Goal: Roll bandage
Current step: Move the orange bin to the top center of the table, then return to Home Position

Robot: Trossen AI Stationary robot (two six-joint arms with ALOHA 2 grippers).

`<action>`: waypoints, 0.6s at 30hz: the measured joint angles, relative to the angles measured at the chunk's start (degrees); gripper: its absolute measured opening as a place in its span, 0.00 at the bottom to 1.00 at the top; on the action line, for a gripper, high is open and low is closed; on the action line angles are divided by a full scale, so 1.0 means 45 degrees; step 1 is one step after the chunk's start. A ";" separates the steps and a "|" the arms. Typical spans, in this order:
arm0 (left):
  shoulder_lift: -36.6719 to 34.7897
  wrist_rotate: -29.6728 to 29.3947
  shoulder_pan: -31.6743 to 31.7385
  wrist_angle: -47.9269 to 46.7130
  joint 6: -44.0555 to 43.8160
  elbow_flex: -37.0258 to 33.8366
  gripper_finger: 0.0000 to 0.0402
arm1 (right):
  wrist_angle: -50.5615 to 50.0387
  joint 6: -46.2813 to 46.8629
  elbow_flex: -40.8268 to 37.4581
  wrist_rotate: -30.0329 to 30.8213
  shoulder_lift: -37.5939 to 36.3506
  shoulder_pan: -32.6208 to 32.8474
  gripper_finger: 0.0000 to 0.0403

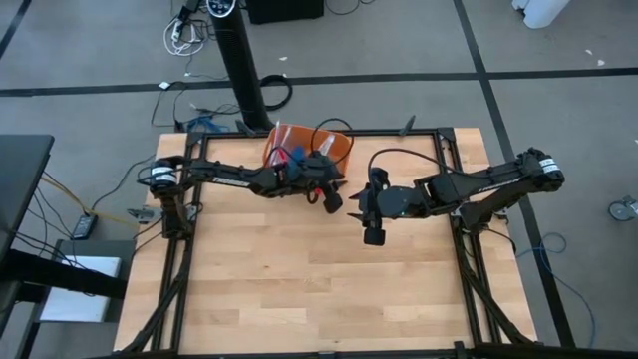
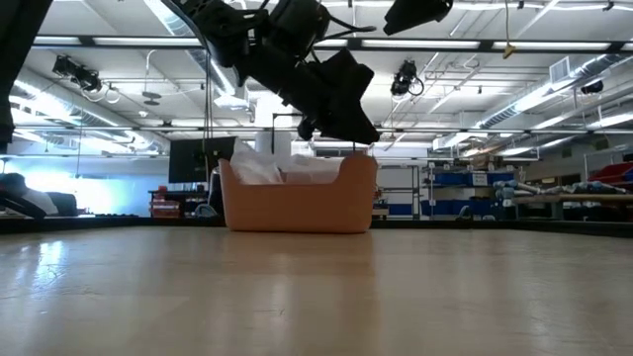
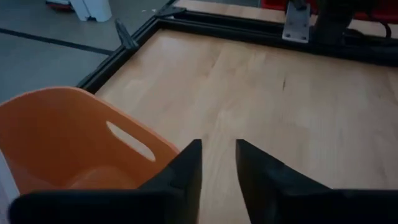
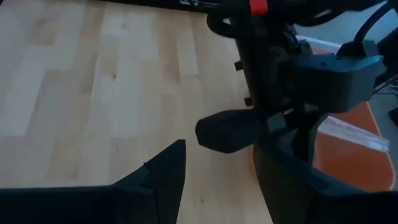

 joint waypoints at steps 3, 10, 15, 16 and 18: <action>-0.0215 0.0047 -0.0024 -0.0222 0.0314 0.0090 0.30 | -0.0210 0.0166 0.0000 0.0002 0.0000 0.0000 0.46; -0.3015 -0.1285 -0.0471 -0.2647 0.1778 -0.0066 0.31 | -0.2887 0.1230 -0.0079 0.2364 -0.0080 0.0292 0.34; -0.5383 -0.0910 -0.1152 -0.2864 0.1954 -0.1516 0.20 | -0.1873 0.0885 -0.1088 0.1759 -0.0191 0.0296 0.15; -0.5786 -0.0687 -0.1321 -0.2646 0.2004 -0.1941 0.17 | -0.1353 0.0705 -0.1399 0.1556 -0.0208 0.0296 0.11; -0.6490 -0.0115 -0.1630 -0.2166 0.2339 -0.2834 0.10 | -0.0242 0.0236 -0.2133 0.1084 -0.0233 0.0268 0.04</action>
